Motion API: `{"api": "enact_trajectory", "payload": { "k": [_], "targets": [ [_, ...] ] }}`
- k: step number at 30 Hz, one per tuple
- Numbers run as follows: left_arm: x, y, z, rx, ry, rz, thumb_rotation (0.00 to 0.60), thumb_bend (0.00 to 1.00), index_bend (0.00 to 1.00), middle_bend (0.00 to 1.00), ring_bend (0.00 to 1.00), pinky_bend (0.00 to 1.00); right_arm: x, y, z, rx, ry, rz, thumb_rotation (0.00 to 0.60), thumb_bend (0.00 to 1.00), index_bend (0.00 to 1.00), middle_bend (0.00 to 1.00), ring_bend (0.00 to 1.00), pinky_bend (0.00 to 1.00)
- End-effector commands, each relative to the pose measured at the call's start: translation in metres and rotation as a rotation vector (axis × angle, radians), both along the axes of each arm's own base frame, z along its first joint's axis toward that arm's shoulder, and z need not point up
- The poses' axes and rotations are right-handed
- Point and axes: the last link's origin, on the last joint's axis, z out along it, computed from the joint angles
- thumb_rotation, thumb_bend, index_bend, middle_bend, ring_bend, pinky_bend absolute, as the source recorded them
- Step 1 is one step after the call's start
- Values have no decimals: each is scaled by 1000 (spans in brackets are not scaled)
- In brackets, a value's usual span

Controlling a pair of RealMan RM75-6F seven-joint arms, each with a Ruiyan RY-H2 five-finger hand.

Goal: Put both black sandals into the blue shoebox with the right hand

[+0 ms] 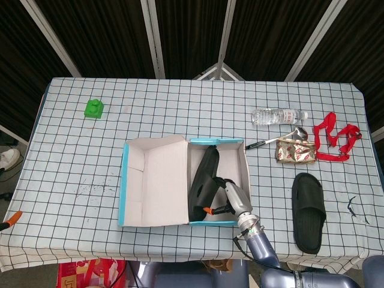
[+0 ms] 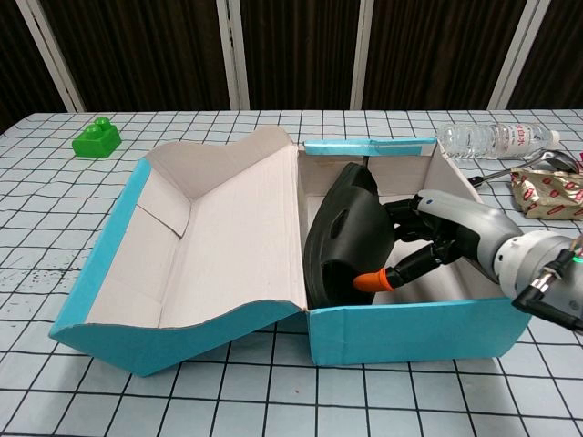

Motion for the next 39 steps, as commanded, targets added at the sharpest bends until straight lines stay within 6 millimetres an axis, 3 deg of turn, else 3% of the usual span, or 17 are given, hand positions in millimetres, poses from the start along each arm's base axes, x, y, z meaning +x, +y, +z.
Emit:
{"api": "enact_trajectory", "payload": {
  "k": [1, 10, 17, 39],
  "targets": [
    [0, 0, 0, -1, 0, 0, 600, 186, 37, 0, 0, 15, -1, 0, 0, 12, 17, 11, 600, 455, 264, 222, 172, 80],
    [0, 0, -1, -2, 0, 0, 600, 186, 37, 0, 0, 16, -1, 0, 2, 52, 73, 51, 600, 163, 72, 142, 128, 53],
    [0, 0, 0, -3, 0, 0, 600, 186, 38, 0, 0, 15, 1, -2, 6, 62, 87, 71, 600, 139, 1, 116, 108, 38],
    [1, -1, 0, -3, -6, -3, 600, 186, 41, 0, 0, 15, 8, -8, 28, 49, 157, 103, 600, 115, 0, 93, 95, 36]
  ]
}}
